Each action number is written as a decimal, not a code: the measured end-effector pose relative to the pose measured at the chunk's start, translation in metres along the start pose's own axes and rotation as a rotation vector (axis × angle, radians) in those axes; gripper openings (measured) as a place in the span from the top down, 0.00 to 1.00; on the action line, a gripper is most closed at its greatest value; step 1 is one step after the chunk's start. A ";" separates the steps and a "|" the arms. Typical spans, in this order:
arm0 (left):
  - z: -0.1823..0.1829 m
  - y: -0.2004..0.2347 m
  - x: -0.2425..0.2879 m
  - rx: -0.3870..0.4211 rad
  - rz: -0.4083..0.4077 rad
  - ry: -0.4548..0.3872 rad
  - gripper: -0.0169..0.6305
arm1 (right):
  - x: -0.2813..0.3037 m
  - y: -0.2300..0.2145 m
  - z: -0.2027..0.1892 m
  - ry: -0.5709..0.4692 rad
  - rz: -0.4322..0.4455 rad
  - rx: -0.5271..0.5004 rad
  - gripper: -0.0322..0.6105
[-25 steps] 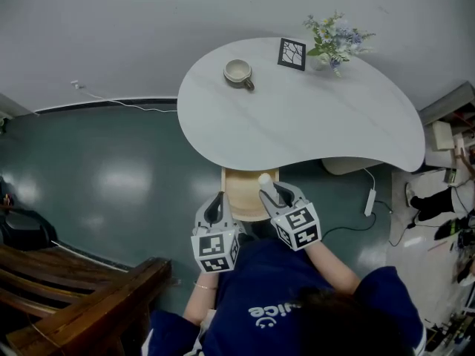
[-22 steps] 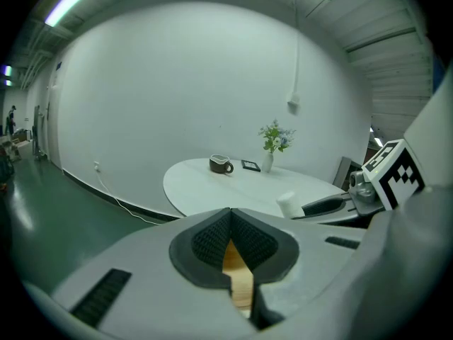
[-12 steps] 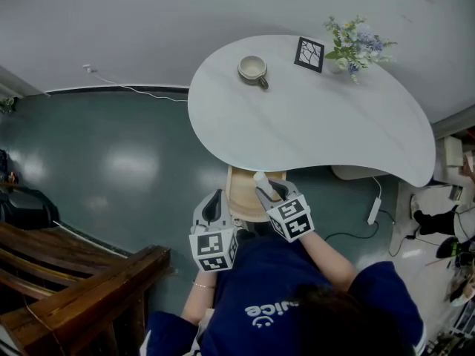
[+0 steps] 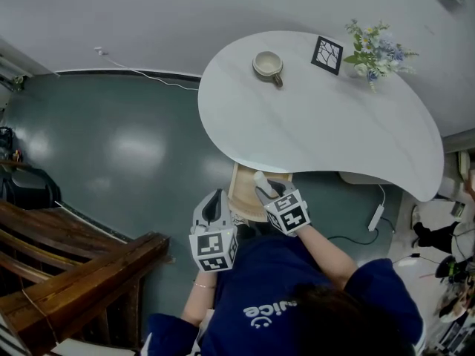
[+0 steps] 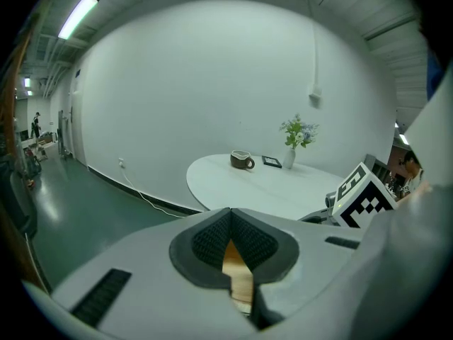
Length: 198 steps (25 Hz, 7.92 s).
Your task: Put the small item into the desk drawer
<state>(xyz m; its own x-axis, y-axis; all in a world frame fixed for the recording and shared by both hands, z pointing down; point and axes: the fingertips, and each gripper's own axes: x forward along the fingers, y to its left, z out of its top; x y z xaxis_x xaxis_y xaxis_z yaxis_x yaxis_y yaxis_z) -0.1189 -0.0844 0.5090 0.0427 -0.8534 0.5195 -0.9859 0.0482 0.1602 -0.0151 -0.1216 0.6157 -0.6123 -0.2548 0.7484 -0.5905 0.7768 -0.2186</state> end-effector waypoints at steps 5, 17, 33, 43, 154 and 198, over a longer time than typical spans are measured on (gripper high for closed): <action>-0.004 0.009 -0.003 -0.020 0.043 0.009 0.97 | 0.016 0.001 -0.012 0.060 0.018 -0.044 0.73; -0.023 0.020 -0.004 -0.074 0.108 0.056 0.97 | 0.049 -0.003 -0.035 0.167 0.055 -0.074 0.73; -0.046 0.022 -0.019 -0.107 0.151 0.107 0.97 | 0.085 -0.006 -0.062 0.295 0.079 -0.296 0.73; -0.059 0.028 -0.028 -0.130 0.199 0.141 0.97 | 0.105 -0.005 -0.079 0.367 0.107 -0.422 0.73; -0.043 -0.012 -0.006 -0.009 0.010 0.062 0.97 | -0.015 0.010 -0.016 0.068 -0.038 -0.159 0.55; 0.050 -0.065 -0.020 0.157 -0.252 -0.164 0.97 | -0.166 -0.006 0.064 -0.494 -0.389 0.043 0.71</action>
<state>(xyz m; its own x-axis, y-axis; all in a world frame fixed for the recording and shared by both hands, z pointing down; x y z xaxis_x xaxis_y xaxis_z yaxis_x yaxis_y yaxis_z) -0.0636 -0.0970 0.4461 0.2746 -0.9009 0.3361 -0.9610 -0.2449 0.1288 0.0564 -0.1209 0.4527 -0.5132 -0.7580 0.4026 -0.8332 0.5526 -0.0217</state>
